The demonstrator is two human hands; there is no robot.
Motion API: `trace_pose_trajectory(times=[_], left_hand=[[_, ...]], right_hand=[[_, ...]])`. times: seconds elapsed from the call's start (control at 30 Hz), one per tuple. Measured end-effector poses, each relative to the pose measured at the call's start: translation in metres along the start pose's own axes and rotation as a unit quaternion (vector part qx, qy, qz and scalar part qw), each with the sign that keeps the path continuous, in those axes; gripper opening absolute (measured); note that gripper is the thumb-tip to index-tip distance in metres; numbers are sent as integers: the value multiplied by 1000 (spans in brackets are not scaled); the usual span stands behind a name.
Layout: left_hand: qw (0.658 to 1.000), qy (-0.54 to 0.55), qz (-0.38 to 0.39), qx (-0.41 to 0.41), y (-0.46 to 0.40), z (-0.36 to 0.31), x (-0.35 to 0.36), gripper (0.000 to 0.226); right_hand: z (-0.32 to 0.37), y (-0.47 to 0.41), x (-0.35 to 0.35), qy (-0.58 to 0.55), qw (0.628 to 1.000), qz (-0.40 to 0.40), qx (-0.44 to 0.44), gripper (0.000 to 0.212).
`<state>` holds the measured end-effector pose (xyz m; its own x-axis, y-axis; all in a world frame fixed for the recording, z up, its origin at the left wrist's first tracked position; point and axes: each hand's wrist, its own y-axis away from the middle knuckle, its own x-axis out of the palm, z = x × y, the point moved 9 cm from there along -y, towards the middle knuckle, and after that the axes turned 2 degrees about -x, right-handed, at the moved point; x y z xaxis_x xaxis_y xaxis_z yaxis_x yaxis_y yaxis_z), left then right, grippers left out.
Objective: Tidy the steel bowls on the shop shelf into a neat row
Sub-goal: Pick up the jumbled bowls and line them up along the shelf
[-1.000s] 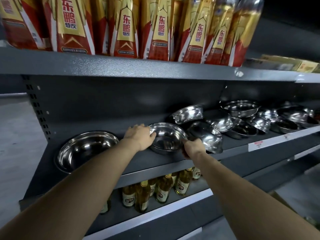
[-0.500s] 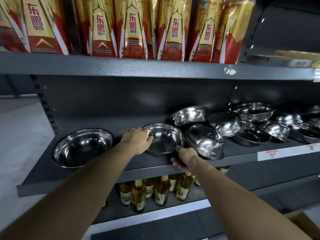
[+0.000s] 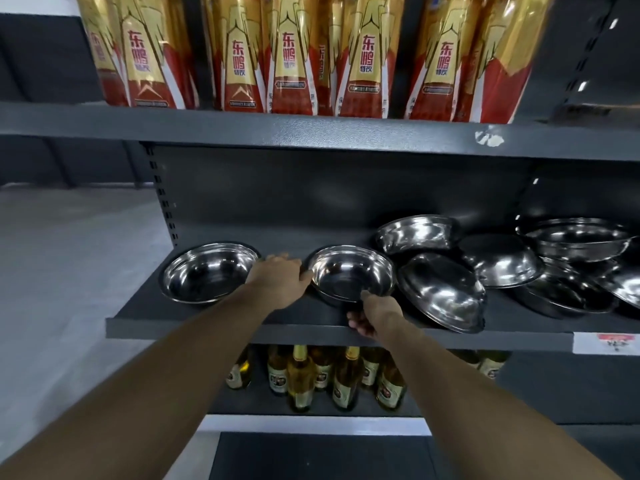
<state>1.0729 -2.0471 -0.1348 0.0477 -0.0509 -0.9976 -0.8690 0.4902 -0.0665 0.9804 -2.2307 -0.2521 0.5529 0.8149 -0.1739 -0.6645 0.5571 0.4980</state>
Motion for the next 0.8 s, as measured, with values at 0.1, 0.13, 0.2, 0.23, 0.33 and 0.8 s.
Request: trace_pose_trajectory(times=[0.1,0.13,0.2,0.23,0.33,0.8], left_hand=[[1000,-5,-7,7,-3,-5,-4,55],[1000,-4,-10,11,-5,-7,-6,54],[1000,1,-12,23,-12,-13,-8,52],[999,5,-12,30,-15,-17,-9,52],[999,6,-8,51,-23,-31,-7,52],[995,29,10,91,-54,-57,4,52]], right_hand=[[5,3,-11,-6,1000,-9,-9,35],[8,4,-17,-7,1000,-15,-13,37],[14,8,-27,-9,999,-26,-18,39],[16,10,-32,-9,999,-30,-19,39],[22,18,-44,-9,999,-43,-24,40],[77,17,-91,-46,988,-138,-58,36]])
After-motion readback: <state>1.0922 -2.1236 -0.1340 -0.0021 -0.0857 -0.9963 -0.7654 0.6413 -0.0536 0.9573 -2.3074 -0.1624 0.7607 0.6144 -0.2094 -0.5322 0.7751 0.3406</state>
